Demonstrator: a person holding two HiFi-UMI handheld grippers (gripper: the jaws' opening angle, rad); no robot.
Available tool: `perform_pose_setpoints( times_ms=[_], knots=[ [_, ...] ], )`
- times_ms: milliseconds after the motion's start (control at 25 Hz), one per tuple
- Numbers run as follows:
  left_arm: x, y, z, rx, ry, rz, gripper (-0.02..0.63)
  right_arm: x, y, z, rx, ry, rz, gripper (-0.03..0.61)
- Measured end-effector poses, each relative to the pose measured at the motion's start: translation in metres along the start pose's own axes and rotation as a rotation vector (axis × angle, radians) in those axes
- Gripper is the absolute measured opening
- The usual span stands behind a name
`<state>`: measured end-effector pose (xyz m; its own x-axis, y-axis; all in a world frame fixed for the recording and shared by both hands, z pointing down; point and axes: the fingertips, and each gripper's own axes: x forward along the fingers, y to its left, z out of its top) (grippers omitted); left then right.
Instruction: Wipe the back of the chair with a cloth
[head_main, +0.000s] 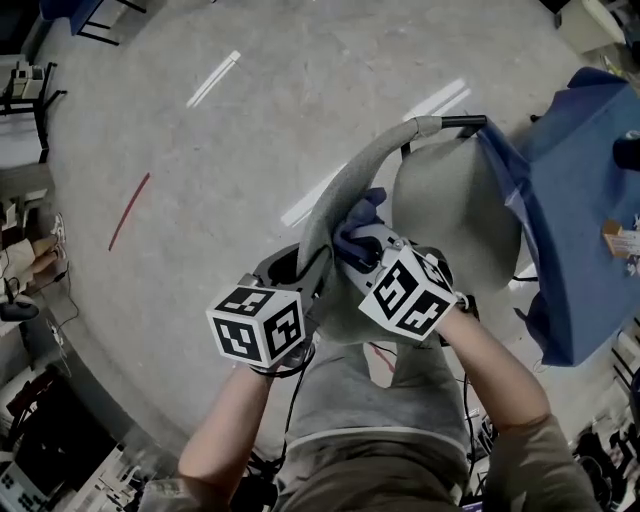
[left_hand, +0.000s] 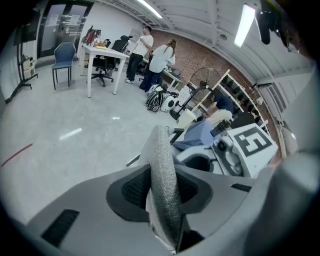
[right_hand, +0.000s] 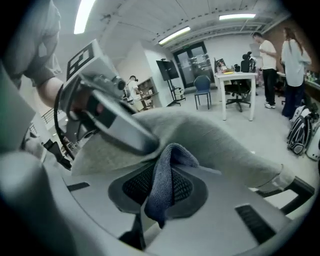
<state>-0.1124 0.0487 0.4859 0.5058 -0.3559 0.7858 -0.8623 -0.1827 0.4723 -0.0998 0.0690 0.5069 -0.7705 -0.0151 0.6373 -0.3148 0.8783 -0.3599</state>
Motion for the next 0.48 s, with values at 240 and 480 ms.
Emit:
perform_pose_setpoints(
  times_ms=[240, 480],
  knots=[
    [0.001, 0.002, -0.001, 0.016, 0.017, 0.002, 0.114, -0.006, 0.077, -0.034, 0.020, 0.086, 0.162, 0.074],
    [0.004, 0.003, -0.003, 0.032, 0.049, 0.023, 0.115, -0.034, 0.119, -0.040, 0.010, 0.111, 0.315, 0.074]
  ],
)
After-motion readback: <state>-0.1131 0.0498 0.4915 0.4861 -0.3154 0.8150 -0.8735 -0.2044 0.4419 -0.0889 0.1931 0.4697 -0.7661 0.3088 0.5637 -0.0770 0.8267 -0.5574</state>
